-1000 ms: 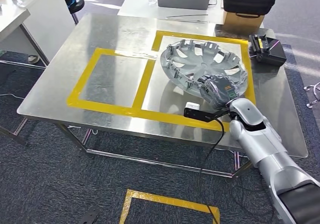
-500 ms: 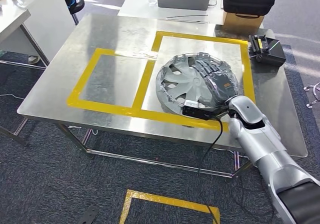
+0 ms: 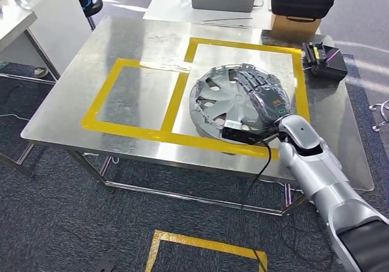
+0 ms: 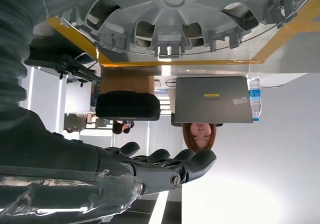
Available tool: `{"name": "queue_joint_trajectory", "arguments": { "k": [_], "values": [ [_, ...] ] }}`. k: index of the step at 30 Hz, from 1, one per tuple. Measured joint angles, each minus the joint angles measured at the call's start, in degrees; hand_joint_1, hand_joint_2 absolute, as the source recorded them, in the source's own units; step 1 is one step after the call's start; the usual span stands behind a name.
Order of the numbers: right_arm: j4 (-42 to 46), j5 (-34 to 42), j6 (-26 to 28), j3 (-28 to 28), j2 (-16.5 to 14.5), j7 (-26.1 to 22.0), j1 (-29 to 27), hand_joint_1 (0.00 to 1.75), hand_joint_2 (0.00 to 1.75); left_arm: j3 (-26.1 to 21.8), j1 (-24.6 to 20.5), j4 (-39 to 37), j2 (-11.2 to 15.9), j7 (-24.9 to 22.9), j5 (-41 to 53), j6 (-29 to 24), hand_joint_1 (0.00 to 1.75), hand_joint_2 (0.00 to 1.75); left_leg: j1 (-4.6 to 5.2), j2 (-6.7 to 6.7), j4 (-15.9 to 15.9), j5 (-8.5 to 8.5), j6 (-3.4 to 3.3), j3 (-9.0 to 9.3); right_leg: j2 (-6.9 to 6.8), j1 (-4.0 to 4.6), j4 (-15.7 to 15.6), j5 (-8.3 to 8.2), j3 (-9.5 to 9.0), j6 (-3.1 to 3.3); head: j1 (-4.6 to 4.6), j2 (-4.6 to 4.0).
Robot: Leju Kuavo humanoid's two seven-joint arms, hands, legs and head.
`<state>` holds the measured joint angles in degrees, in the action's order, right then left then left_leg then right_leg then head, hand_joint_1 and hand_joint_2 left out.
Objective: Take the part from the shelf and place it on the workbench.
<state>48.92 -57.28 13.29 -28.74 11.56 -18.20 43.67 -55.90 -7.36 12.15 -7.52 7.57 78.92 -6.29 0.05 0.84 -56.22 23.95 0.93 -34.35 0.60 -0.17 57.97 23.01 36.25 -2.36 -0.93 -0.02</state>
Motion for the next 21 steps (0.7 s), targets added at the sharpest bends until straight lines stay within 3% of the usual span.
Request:
{"name": "queue_joint_trajectory", "arguments": {
  "k": [17,21],
  "values": [
    [1.23,1.02,0.72,0.31,0.05,0.08,-1.59,0.0,1.75,-0.04,0.01,0.0,-0.03,-0.56,-0.31,-0.08,0.0,0.0,0.0,0.0,0.0,0.0,0.0,0.01,0.0,0.0,-0.01,0.0,0.0,0.0,0.01,0.0],
    [2.33,1.67,1.23,1.02,0.23,0.08,-3.43,0.0,1.75,-0.22,0.05,0.0,-0.03,-0.89,-0.96,-0.09,0.0,0.0,0.14,0.01,-0.24,0.21,-0.31,-0.02,0.01,-0.12,-0.15,-0.02,-0.09,-0.14,0.02,0.0]
  ]
}}
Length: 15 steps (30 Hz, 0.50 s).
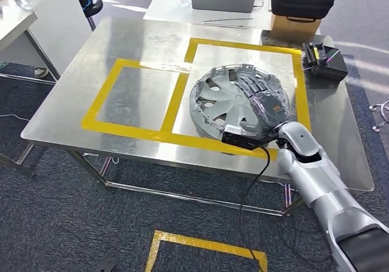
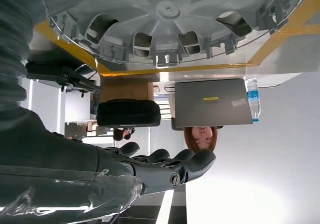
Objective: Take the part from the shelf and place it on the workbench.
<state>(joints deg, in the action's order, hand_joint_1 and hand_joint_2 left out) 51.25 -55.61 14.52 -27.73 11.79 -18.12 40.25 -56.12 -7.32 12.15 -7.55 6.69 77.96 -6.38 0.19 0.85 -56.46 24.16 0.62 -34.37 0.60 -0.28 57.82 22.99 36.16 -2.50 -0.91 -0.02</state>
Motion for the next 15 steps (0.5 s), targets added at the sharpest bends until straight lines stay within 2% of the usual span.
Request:
{"name": "queue_joint_trajectory", "arguments": {
  "k": [5,11,12,15],
  "values": [
    [0.73,0.26,0.41,0.52,0.27,0.0,-1.73,0.0,1.75,-0.22,0.0,0.0,-0.01,0.0,-0.52,0.1,0.0,0.0,0.13,0.0,-0.27,0.26,-0.41,-0.02,0.0,-0.12,-0.02,0.05,-0.16,-0.3,0.0,0.0],
    [0.87,0.29,0.43,0.57,0.33,0.0,-1.92,0.0,1.75,-0.25,0.0,0.0,-0.01,0.01,-0.55,0.1,0.0,0.0,0.21,-0.01,-0.3,0.3,-0.58,-0.01,0.02,-0.21,-0.15,-0.02,-0.24,-0.46,0.0,0.0],
    [1.01,0.33,0.47,0.7,0.45,-0.01,-1.98,0.0,1.75,-0.26,-0.02,0.0,-0.05,0.01,-0.56,0.11,0.0,0.0,0.01,-0.12,0.0,0.05,-0.81,0.18,0.01,-0.19,0.56,0.58,0.06,-0.71,-0.05,0.0],
    [1.43,0.43,0.58,1.11,0.88,-0.06,-2.63,0.0,1.75,-0.3,-0.04,0.0,-0.27,0.02,-0.58,0.16,0.0,0.0,-0.9,-0.46,0.85,-0.65,-1.34,0.69,-0.09,-0.48,13.26,6.69,5.63,-2.07,-0.27,0.0]
  ]
}}
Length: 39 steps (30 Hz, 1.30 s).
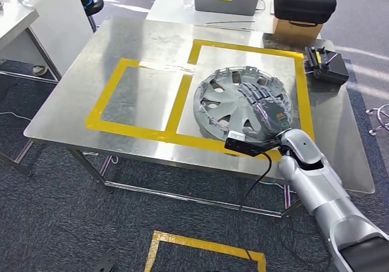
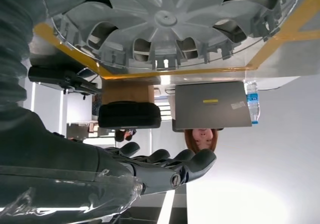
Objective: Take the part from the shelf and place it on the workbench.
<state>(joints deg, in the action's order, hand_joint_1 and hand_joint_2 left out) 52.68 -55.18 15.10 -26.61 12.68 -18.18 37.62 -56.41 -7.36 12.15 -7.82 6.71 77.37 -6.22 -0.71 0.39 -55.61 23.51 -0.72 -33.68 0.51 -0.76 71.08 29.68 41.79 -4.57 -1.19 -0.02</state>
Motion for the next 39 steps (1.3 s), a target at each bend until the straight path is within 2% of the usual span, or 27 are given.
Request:
{"name": "queue_joint_trajectory", "arguments": {
  "k": [1,2,4,5,6,9,11,12,14,15,16,17,19,21,23,25,26,27,29,30,31,32,33,35,36,37,39],
  "values": [
    [0.02,0.0,0.0,0.05,0.04,-0.01,-0.22,0.0,1.75,-0.01,0.02,0.0,-0.05,0.0,0.0,0.02,0.0,0.0,-0.18,0.0,-0.04,0.04,0.12,0.01,-0.03,-0.21,2.58,0.7,1.08,-0.36,-0.02,0.0],
    [0.04,0.01,0.0,0.11,0.04,-0.01,-0.3,0.0,1.75,-0.01,0.04,0.0,-0.08,0.0,0.0,0.02,0.0,0.0,-0.4,0.0,-0.13,0.1,0.35,0.03,-0.07,-0.39,0.59,-0.68,0.03,-0.59,-0.01,0.0],
    [0.16,0.02,0.0,0.23,0.05,-0.01,-0.26,0.0,1.75,-0.02,0.02,0.01,-0.11,0.01,0.0,0.03,0.0,0.0,-0.8,0.06,-0.56,0.37,1.15,0.0,-0.12,-0.74,-7.38,-4.1,-4.23,-1.2,-0.07,0.0],
    [0.23,0.04,0.0,0.25,0.05,-0.01,-0.23,0.0,1.75,-0.02,-0.01,0.01,-0.09,0.01,0.0,0.03,0.0,0.0,-0.86,0.11,-0.89,0.52,1.64,-0.12,0.04,-0.81,-10.58,-5.09,-5.97,-1.07,-0.1,0.0],
    [0.3,0.06,0.0,0.26,0.05,-0.01,-0.24,0.0,1.75,-0.02,-0.03,0.02,-0.06,0.01,0.0,0.03,0.0,0.0,-0.85,0.18,-1.14,0.57,2.11,-0.24,0.21,-0.8,-12.37,-5.46,-6.93,-0.75,-0.1,0.0],
    [0.36,0.08,0.0,0.28,0.06,0.01,-0.34,0.0,1.75,-0.03,0.0,0.02,-0.05,0.01,-0.02,0.03,0.0,0.0,-0.91,0.26,-1.07,0.32,3.23,-0.49,0.58,-0.53,-12.42,-5.54,-6.68,1.13,-0.03,0.0],
    [0.38,0.1,0.0,0.33,0.08,-0.03,-0.26,0.0,1.75,-0.04,-0.01,0.02,-0.05,0.01,-0.02,0.03,0.0,0.0,-0.94,0.14,-2.78,1.87,3.62,-1.3,0.57,-0.57,-12.41,-5.8,-6.43,2.06,0.02,0.0],
    [0.39,0.11,-0.01,0.34,0.09,-0.06,-0.24,0.0,1.75,-0.04,-0.06,0.02,-0.05,0.0,-0.02,0.03,0.0,0.0,-0.9,0.08,-5.35,3.62,3.69,-2.44,0.53,-0.59,-12.47,-5.95,-6.31,2.43,0.11,0.0],
    [0.39,0.13,-0.02,0.34,0.09,-0.12,-0.28,0.0,1.75,-0.05,-0.12,0.02,-0.07,0.0,-0.01,0.03,0.0,0.0,-0.75,0.05,-13.29,7.8,3.66,-6.04,0.44,-0.42,-12.46,-6.2,-5.88,2.85,0.25,0.0],
    [0.39,0.12,-0.03,0.34,0.09,-0.14,-0.36,0.0,1.75,-0.07,-0.09,0.02,-0.08,0.0,0.0,0.03,0.0,0.0,-0.71,0.05,-16.57,9.05,3.58,-7.5,0.4,-0.29,-12.46,-6.35,-5.64,2.95,0.28,0.0],
    [0.39,0.11,-0.04,0.34,0.09,-0.17,-0.43,0.0,1.75,-0.08,-0.04,0.02,-0.09,0.0,0.01,0.03,0.0,0.0,-0.67,0.05,-18.11,9.28,3.42,-8.09,0.36,-0.18,-12.46,-6.52,-5.41,3.0,0.28,0.0],
    [0.39,0.09,-0.04,0.34,0.09,-0.21,-0.48,0.0,1.75,-0.08,0.0,0.02,-0.1,0.0,0.02,0.03,0.0,0.0,-0.62,0.05,-17.3,8.38,3.2,-7.46,0.36,-0.1,-12.45,-6.69,-5.24,2.97,0.27,0.0],
    [0.39,0.07,-0.03,0.41,0.09,-0.26,-0.48,0.0,1.75,-0.09,-0.02,0.02,-0.09,0.0,0.04,0.03,0.0,0.0,-0.44,0.04,-10.46,4.99,2.58,-3.27,0.36,-0.02,-12.44,-7.03,-5.04,2.7,0.29,0.0],
    [0.44,0.05,-0.02,0.61,0.1,-0.27,-0.39,0.0,1.75,-0.09,-0.22,0.02,-0.06,0.0,0.04,0.03,0.0,0.0,-0.25,0.06,-3.83,3.13,2.17,0.4,0.38,0.22,-12.3,-7.34,-4.75,2.19,0.31,0.0],
    [0.5,0.03,-0.02,0.74,0.11,-0.31,-0.32,0.0,1.75,-0.09,-0.32,0.02,-0.08,0.0,0.05,0.03,0.0,0.0,-0.03,0.08,-2.03,2.9,1.85,1.02,0.38,0.31,-12.51,-7.82,-4.55,1.48,0.32,0.0],
    [0.51,-0.01,-0.02,0.75,0.11,-0.38,-0.32,0.0,1.75,-0.12,-0.28,0.02,-0.07,0.0,0.07,0.03,0.0,0.0,0.0,0.05,-1.94,2.29,1.11,0.73,0.3,0.08,-12.67,-7.95,-4.34,0.79,0.33,0.0],
    [0.52,-0.04,-0.02,0.76,0.13,-0.42,-0.31,0.0,1.75,-0.14,-0.28,0.02,-0.04,0.0,0.07,0.03,0.0,0.0,-0.05,0.02,-1.83,1.98,0.71,0.6,0.19,0.01,-11.72,-7.12,-3.87,0.52,0.18,0.0],
    [0.52,-0.07,-0.03,0.78,0.14,-0.44,-0.29,0.0,1.75,-0.15,-0.3,0.02,-0.03,0.0,0.07,0.03,0.0,0.0,-0.11,0.0,-1.73,1.68,0.35,0.42,0.09,-0.01,-9.42,-5.49,-2.89,0.29,0.06,0.0],
    [0.52,-0.13,-0.04,0.8,0.17,-0.44,-0.3,0.0,1.75,-0.15,-0.27,0.02,-0.03,0.0,0.09,0.03,0.0,0.0,0.0,-0.01,-1.74,1.27,-0.02,-0.09,-0.05,-0.01,-1.49,-0.93,0.2,-0.06,-0.21,0.0],
    [0.52,-0.15,-0.05,0.78,0.17,-0.44,-0.37,0.0,1.75,-0.15,-0.21,0.02,-0.04,0.0,0.1,0.03,0.0,0.0,0.09,-0.02,-1.75,1.06,-0.09,-0.38,-0.05,0.0,2.17,0.74,1.51,-0.15,-0.22,0.0],
    [0.52,-0.19,-0.06,0.76,0.17,-0.44,-0.46,0.0,1.75,-0.16,-0.16,0.02,-0.05,0.0,0.11,0.03,0.0,0.0,0.16,-0.02,-1.76,0.85,-0.09,-0.65,-0.05,0.02,4.04,1.42,1.94,-0.15,-0.21,0.0],
    [0.52,-0.22,-0.07,0.76,0.17,-0.44,-0.54,0.0,1.75,-0.16,-0.13,0.02,-0.07,0.0,0.13,0.03,0.0,0.0,0.2,-0.02,-1.77,0.67,-0.05,-0.86,-0.05,0.04,3.46,1.01,1.15,-0.07,-0.21,0.0],
    [0.52,-0.25,-0.07,0.77,0.17,-0.44,-0.56,0.0,1.75,-0.17,-0.12,0.02,-0.07,0.0,0.13,0.03,0.0,0.0,0.22,-0.02,-1.77,0.51,0.04,-1.0,-0.06,0.07,0.54,-0.29,-0.88,0.07,-0.21,0.0],
    [0.52,-0.29,-0.05,0.79,0.17,-0.44,-0.35,0.0,1.75,-0.17,-0.17,0.02,-0.07,0.01,0.14,0.03,0.0,0.0,0.32,-0.01,-1.82,0.25,0.36,-1.15,-0.09,0.18,-7.89,-2.95,-6.23,0.49,-0.21,0.0],
    [0.53,-0.3,-0.05,0.79,0.16,-0.45,-0.2,0.0,1.75,-0.17,-0.21,0.02,-0.06,0.01,0.15,0.03,0.0,0.0,0.4,0.0,-1.84,0.09,0.63,-1.26,-0.09,0.27,-10.95,-3.69,-8.03,0.78,-0.19,0.0],
    [0.54,-0.3,-0.05,0.78,0.15,-0.46,-0.08,0.0,1.75,-0.17,-0.23,0.02,-0.06,0.01,0.16,0.03,0.0,0.0,0.45,0.0,-1.84,-0.11,0.95,-1.39,-0.08,0.4,-12.49,-3.92,-8.84,1.09,-0.15,0.0],
    [0.54,-0.32,-0.07,0.78,0.13,-0.49,-0.02,0.0,1.75,-0.17,-0.23,0.02,-0.07,0.0,0.17,0.03,0.0,0.0,0.42,0.01,-1.65,-0.59,1.69,-1.6,-0.02,0.58,-12.86,-4.22,-8.64,1.82,-0.13,0.0]
  ]
}}
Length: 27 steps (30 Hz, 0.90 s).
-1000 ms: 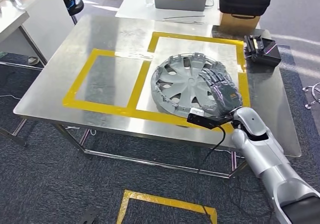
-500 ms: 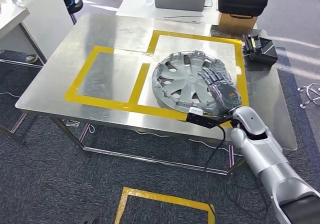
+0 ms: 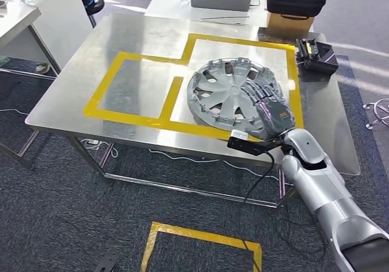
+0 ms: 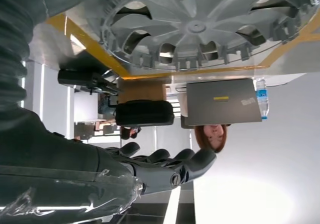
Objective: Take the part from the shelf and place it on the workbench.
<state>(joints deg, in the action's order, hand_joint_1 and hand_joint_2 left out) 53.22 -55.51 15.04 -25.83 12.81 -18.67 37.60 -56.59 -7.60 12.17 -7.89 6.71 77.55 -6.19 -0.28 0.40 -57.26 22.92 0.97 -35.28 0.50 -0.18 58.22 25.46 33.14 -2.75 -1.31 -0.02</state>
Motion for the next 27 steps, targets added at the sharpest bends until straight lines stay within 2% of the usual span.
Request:
{"name": "queue_joint_trajectory", "arguments": {
  "k": [2,3,6,7,8,9,11,12,13,16,17,18,19,21,22,23,24,27],
  "values": [
    [0.0,-0.01,-0.02,0.01,0.0,-0.02,0.06,0.0,1.75,0.0,0.0,0.0,0.01,0.01,0.0,0.0,0.0,0.0,-0.07,0.0,-0.63,0.77,0.62,-0.46,-0.06,-0.17,-0.36,-0.64,0.23,0.8,0.04,0.0],
    [0.01,-0.01,-0.02,0.01,0.0,-0.03,0.13,0.0,1.75,0.0,-0.01,0.0,0.02,0.01,0.0,0.0,0.0,0.0,-0.08,0.0,-2.31,2.16,0.88,-1.2,-0.12,-0.32,-0.58,-0.99,0.39,1.16,0.09,0.0],
    [0.0,-0.01,-0.04,-0.04,-0.01,-0.04,0.12,0.0,1.75,0.0,-0.02,0.0,0.03,0.0,0.02,0.01,0.0,0.0,-0.22,-0.02,-12.98,8.25,1.45,-5.6,-0.19,-0.44,-0.68,-1.78,1.36,1.49,0.16,0.0],
    [-0.01,-0.01,-0.05,-0.07,-0.02,-0.04,0.06,0.0,1.75,0.0,-0.01,0.0,0.02,0.0,0.03,0.01,0.0,0.0,-0.25,-0.02,-15.45,9.13,1.55,-6.5,-0.19,-0.45,-0.66,-2.04,1.74,1.43,0.16,0.0],
    [-0.01,-0.01,-0.06,-0.07,-0.02,-0.04,0.02,0.0,1.75,0.0,-0.02,0.0,0.02,0.0,0.05,0.02,0.0,0.0,-0.26,-0.02,-15.77,8.89,1.58,-6.33,-0.18,-0.47,-0.65,-2.3,2.08,1.32,0.16,0.0],
    [-0.02,-0.01,-0.07,-0.06,-0.02,-0.04,0.0,0.0,1.75,0.0,-0.03,0.0,0.02,0.0,0.06,0.02,0.0,0.0,-0.28,-0.03,-13.82,7.69,1.58,-4.99,-0.17,-0.53,-0.63,-2.53,2.35,1.16,0.16,0.0],
    [-0.01,-0.01,-0.08,-0.04,-0.02,-0.04,0.05,0.0,1.75,0.0,-0.11,0.0,-0.02,0.0,0.07,0.02,0.0,0.0,-0.38,-0.02,-6.15,4.71,1.63,-0.32,-0.12,-0.52,-0.44,-2.89,2.78,0.69,0.19,0.0],
    [0.0,-0.01,-0.09,-0.01,-0.01,-0.04,0.13,0.0,1.75,0.0,-0.18,0.0,-0.08,0.0,0.1,0.02,0.0,0.0,-0.42,0.09,-2.95,3.82,1.45,1.49,-0.08,-0.43,-0.28,-3.04,3.03,0.4,0.2,0.0],
    [0.01,-0.01,-0.09,0.02,-0.01,-0.04,0.2,0.0,1.75,0.0,-0.23,0.0,-0.13,0.0,0.15,0.02,0.0,0.0,-0.43,0.19,-0.96,3.42,1.2,2.51,-0.04,-0.32,-0.22,-3.24,3.24,0.07,0.18,0.0],
    [0.0,-0.01,-0.1,0.01,-0.03,-0.07,0.27,0.0,1.75,-0.01,-0.22,0.0,-0.14,0.0,0.3,0.01,0.0,0.0,-0.23,0.35,-0.15,2.83,-0.22,2.37,0.0,-0.45,-0.59,-3.96,3.64,-1.01,0.08,0.0],
    [-0.01,-0.01,-0.11,0.01,-0.04,-0.08,0.25,0.0,1.75,-0.02,-0.23,0.0,-0.13,0.0,0.31,0.01,0.0,0.0,-0.23,0.32,-0.08,2.52,-0.7,2.21,-0.05,-0.57,-0.05,-3.45,4.0,-1.29,0.03,0.0],
    [-0.01,0.0,-0.11,0.01,-0.05,-0.1,0.27,0.0,1.75,-0.02,-0.26,0.0,-0.13,0.0,0.31,0.01,0.0,0.0,-0.26,0.29,-0.01,2.21,-1.17,2.0,-0.1,-0.63,1.58,-2.19,4.77,-1.54,-0.05,0.0],
    [-0.02,0.01,-0.11,0.03,-0.04,-0.11,0.28,0.0,1.75,-0.02,-0.28,0.0,-0.14,0.0,0.31,0.02,0.0,0.0,-0.29,0.27,0.05,1.95,-1.52,1.77,-0.14,-0.66,4.47,-0.24,5.99,-1.71,-0.14,0.0],
    [-0.02,0.01,-0.13,0.02,-0.04,-0.11,0.22,0.0,1.75,-0.02,-0.24,0.0,-0.16,0.0,0.31,0.02,0.0,0.0,-0.14,0.26,0.04,1.47,-1.88,1.14,-0.16,-0.61,12.54,4.12,9.02,-1.91,-0.22,0.0],
    [-0.03,0.01,-0.13,0.01,-0.04,-0.11,0.12,0.0,1.75,-0.02,-0.22,0.0,-0.16,0.0,0.31,0.01,0.0,0.0,-0.05,0.26,0.03,1.22,-1.93,0.81,-0.16,-0.57,15.41,5.35,9.94,-1.9,-0.22,0.0],
    [-0.03,0.01,-0.12,-0.01,-0.04,-0.11,0.03,0.0,1.75,-0.02,-0.2,0.0,-0.16,0.0,0.31,0.01,0.0,0.0,0.03,0.26,0.02,0.96,-1.93,0.5,-0.16,-0.52,16.23,5.57,9.82,-1.8,-0.22,0.0],
    [-0.04,0.01,-0.1,0.0,-0.04,-0.11,-0.03,0.0,1.75,-0.02,-0.19,0.0,-0.16,0.0,0.31,0.02,0.0,0.0,0.1,0.26,0.02,0.73,-1.9,0.26,-0.16,-0.47,14.57,4.75,8.43,-1.61,-0.21,0.0],
    [-0.03,0.03,0.0,0.05,-0.05,-0.17,0.17,0.0,1.75,-0.02,-0.22,0.0,-0.19,0.0,0.31,0.02,0.0,0.0,0.24,0.27,0.0,0.18,-1.46,-0.08,-0.19,-0.13,2.86,1.15,0.96,-0.74,-0.18,0.0]
  ]
}}
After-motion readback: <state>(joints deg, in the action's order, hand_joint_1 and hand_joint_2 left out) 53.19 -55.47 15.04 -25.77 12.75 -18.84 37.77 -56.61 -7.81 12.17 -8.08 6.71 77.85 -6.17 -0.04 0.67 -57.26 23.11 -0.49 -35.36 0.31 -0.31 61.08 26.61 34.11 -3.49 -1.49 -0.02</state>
